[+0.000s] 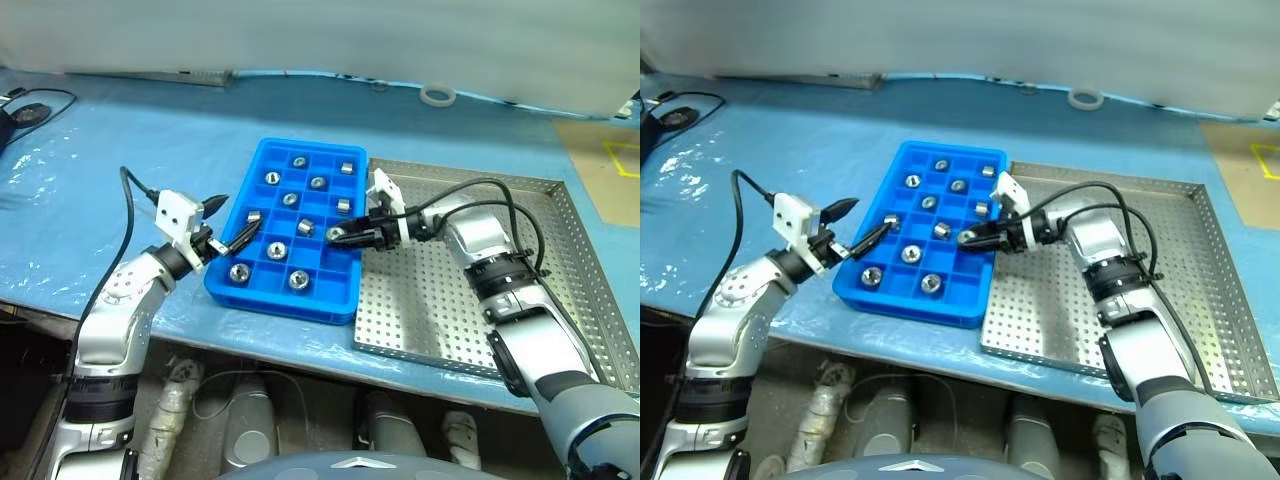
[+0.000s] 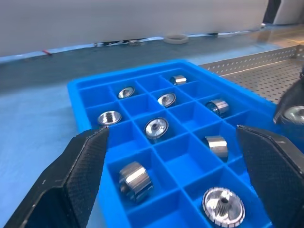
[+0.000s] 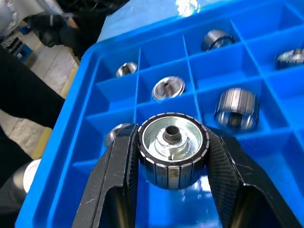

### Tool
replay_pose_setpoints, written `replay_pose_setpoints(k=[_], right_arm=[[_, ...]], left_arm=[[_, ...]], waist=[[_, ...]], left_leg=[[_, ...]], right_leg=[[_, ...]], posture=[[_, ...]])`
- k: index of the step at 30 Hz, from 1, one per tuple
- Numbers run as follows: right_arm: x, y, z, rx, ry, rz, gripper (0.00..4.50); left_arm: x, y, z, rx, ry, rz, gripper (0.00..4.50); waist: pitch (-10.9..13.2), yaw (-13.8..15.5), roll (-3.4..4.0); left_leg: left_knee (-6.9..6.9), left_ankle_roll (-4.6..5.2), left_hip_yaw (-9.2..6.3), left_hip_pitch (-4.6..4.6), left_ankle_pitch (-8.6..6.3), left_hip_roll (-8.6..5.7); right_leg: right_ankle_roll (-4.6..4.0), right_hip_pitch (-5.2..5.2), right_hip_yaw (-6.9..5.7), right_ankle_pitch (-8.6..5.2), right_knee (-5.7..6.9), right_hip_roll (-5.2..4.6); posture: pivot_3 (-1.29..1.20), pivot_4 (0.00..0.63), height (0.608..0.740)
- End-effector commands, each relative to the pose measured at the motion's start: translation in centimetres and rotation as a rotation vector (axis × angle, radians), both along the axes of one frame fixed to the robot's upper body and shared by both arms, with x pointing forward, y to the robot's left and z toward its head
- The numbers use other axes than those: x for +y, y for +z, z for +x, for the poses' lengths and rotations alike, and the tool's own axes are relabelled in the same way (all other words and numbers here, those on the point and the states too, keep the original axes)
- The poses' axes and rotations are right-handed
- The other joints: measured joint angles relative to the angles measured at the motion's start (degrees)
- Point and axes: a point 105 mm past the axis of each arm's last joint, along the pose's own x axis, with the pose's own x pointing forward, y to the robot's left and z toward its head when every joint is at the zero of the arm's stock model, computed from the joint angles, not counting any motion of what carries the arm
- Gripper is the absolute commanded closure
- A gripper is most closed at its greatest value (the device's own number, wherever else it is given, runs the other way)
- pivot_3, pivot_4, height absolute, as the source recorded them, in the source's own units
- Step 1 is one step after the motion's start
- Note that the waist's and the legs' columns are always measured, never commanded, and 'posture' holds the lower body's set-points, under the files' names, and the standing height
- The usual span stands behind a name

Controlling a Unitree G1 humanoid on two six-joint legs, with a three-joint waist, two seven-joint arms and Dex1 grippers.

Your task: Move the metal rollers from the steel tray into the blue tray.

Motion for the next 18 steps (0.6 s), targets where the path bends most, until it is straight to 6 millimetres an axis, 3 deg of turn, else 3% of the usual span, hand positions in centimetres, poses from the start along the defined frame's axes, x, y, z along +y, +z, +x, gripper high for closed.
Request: replay_pose_setpoints(k=[1,4,9,15,18], right_arm=[[0.4,-0.5,-0.2,-0.024,-0.007,-0.035,2.87],[0.6,-1.3,-0.1,-0.049,-0.027,-0.057,1.89],[0.0,0.7,1.3,-0.107,-0.123,0.018,0.18],[-2.3,2.7,2.3,-0.151,-0.250,0.114,0.02],[-3.7,2.5,2.3,-0.157,-0.308,0.124,0.02]], left_arm=[[-0.6,0.5,0.1,-0.026,-0.034,0.003,0.00],[-0.7,0.3,0.2,-0.021,-0.046,0.007,0.00],[-1.5,0.4,0.4,-0.021,-0.088,0.005,0.00],[-2.8,0.7,1.2,-0.031,-0.141,-0.005,0.00],[-3.9,1.2,1.6,-0.054,-0.173,-0.019,0.00]], waist=[[0.0,-0.7,0.02],[0.0,-0.9,0.01],[0.0,-0.6,0.01],[0.0,-0.8,0.01],[0.0,-1.4,0.00]], left_leg=[[-0.01,0.00,0.02,0.01,0.00,-0.01],[-0.02,0.00,0.03,0.07,0.00,0.00],[0.00,-0.03,0.02,0.13,0.02,-0.04],[0.01,-0.02,0.02,0.10,0.03,-0.12],[-0.01,-0.02,0.03,0.10,0.03,-0.09]], right_leg=[[0.00,-0.03,0.01,0.00,0.00,0.00],[0.00,-0.01,0.01,0.00,0.02,0.01],[0.00,0.09,0.02,0.00,0.04,-0.05],[-0.01,0.15,0.03,0.00,0.02,-0.08],[-0.01,0.11,0.02,0.00,0.01,-0.06]], posture=[[0.09,0.150,0.740],[0.09,0.150,0.740],[0.09,0.150,0.740],[-0.01,0.150,0.740],[-0.07,0.150,0.740]])
